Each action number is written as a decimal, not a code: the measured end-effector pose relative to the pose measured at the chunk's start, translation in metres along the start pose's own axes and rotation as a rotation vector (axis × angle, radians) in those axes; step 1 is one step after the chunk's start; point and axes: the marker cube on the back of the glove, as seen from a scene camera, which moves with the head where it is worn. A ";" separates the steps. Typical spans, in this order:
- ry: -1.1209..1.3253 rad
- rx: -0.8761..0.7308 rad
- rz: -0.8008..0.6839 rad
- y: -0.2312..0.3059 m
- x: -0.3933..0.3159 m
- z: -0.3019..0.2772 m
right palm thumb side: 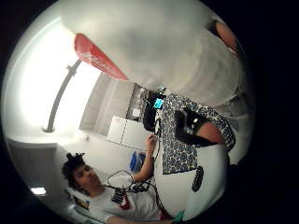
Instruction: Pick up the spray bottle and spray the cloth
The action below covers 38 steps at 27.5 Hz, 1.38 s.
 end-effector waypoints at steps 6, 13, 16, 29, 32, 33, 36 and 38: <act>0.021 0.012 -0.033 0.000 -0.006 -0.001; 0.091 0.072 -0.059 0.005 -0.005 -0.002; 0.134 0.081 -0.063 0.008 -0.007 -0.006; 0.689 -0.068 -0.279 -0.009 -0.131 -0.013; 0.857 -0.133 -0.312 -0.012 -0.160 0.002; 0.891 -0.151 -0.324 -0.014 -0.165 0.007; 0.925 -0.207 -0.350 -0.012 -0.164 0.030; 0.934 -0.251 -0.341 -0.006 -0.148 0.045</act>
